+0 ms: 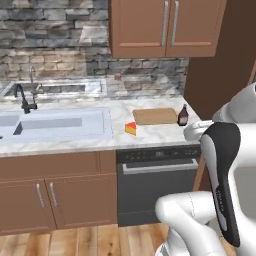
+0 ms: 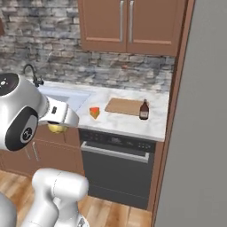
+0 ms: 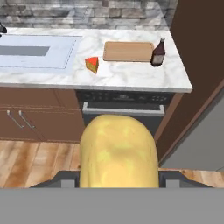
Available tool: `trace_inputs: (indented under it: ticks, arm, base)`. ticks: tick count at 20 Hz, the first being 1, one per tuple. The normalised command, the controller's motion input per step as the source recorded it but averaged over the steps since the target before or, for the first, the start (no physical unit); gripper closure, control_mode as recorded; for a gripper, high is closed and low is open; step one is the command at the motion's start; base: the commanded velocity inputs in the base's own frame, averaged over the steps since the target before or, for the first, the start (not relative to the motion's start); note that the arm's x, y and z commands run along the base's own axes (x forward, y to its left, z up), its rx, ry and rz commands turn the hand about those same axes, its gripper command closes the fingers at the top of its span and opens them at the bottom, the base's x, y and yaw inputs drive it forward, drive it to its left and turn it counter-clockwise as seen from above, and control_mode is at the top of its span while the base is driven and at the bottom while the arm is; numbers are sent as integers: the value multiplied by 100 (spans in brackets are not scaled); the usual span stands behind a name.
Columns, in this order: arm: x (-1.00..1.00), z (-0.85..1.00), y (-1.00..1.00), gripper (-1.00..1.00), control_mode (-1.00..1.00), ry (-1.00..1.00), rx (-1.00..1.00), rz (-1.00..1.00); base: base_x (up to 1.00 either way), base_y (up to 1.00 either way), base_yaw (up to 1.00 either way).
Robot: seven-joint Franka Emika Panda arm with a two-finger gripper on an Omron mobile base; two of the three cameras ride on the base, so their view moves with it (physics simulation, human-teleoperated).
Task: Retrieve the reheated potato from the microwave, then place the potato, cheese, and condiment on the cutting board.
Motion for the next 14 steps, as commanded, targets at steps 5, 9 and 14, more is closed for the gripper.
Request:
trace_inputs:
  ticks: [5,9,14]
  arm:
    - [0,0,0,100,100,0,0,0]
    - [0,0,0,100,100,0,0,0]
    - [0,0,0,100,100,0,0,0]
  base:
    - [61,34,0]
    - [49,18,-11]
    - [50,25,-29]
